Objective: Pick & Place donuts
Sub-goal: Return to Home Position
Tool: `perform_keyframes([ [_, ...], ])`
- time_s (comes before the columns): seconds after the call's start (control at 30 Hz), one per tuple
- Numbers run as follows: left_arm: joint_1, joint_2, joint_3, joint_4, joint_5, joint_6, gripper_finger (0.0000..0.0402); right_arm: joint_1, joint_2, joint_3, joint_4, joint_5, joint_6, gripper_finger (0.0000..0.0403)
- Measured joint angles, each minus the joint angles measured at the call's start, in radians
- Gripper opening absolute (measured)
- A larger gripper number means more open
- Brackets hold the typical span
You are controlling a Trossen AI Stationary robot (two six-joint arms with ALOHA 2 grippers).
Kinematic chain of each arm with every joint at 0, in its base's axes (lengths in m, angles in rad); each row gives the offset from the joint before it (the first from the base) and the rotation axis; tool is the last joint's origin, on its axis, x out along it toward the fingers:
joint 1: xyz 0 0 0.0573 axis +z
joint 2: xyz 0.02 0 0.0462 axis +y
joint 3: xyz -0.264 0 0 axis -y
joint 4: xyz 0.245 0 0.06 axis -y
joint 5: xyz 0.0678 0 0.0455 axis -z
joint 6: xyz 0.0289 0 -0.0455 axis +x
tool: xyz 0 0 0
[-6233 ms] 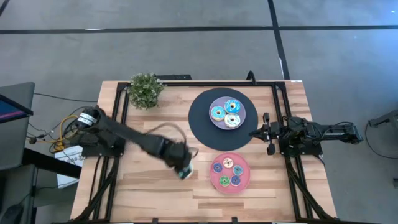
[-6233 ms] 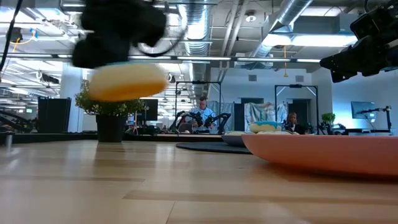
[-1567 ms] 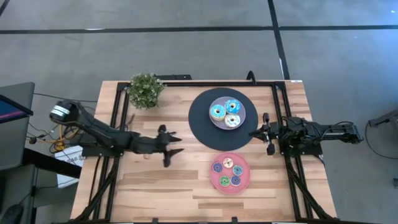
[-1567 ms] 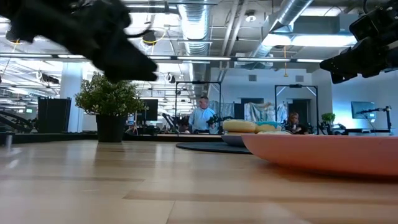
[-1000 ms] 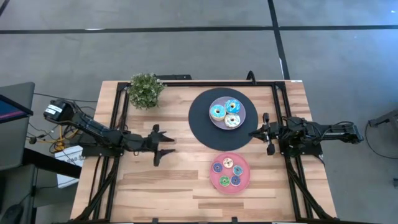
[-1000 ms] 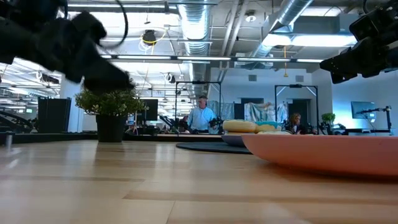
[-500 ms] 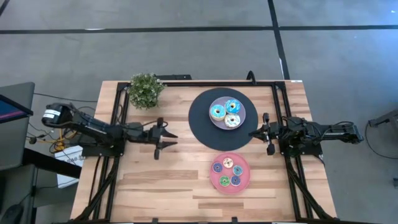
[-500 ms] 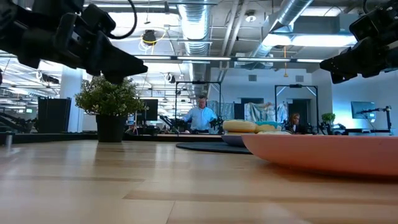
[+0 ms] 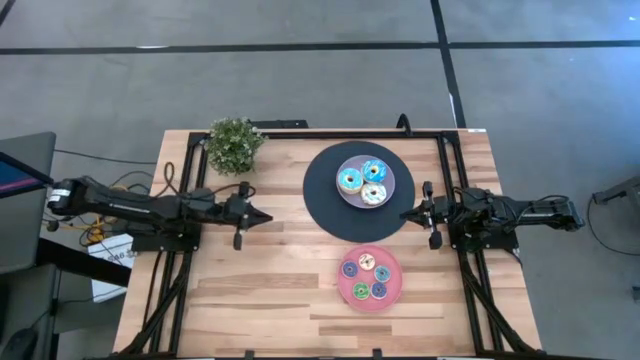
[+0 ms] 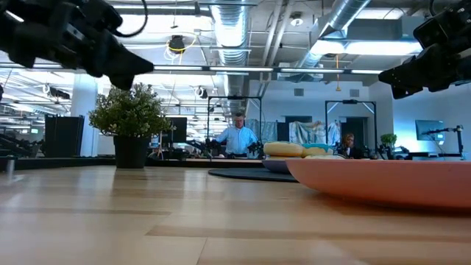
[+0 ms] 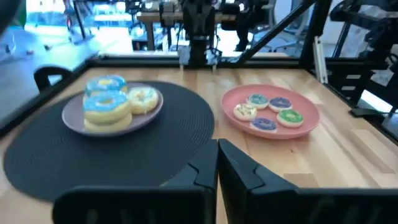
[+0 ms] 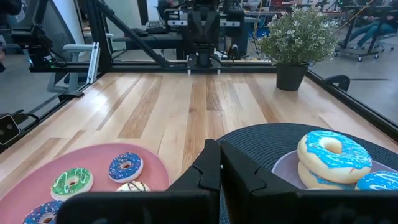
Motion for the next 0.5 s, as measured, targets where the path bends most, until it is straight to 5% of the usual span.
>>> perform_keyframes([
  [0.1,0.0,-0.09,-0.007,-0.045,0.005,0.029,0.0005,0.0,0.0,0.0,0.0,0.0,0.0,0.0],
  [0.3,0.003,-0.194,-0.174,0.206,0.045,0.039,0.0002,0.0,0.0,0.0,0.0,0.0,0.0,0.0],
  [0.5,0.021,-0.292,-0.177,0.039,0.04,0.013,0.0001,0.0,0.0,0.0,0.0,0.0,0.0,0.0],
])
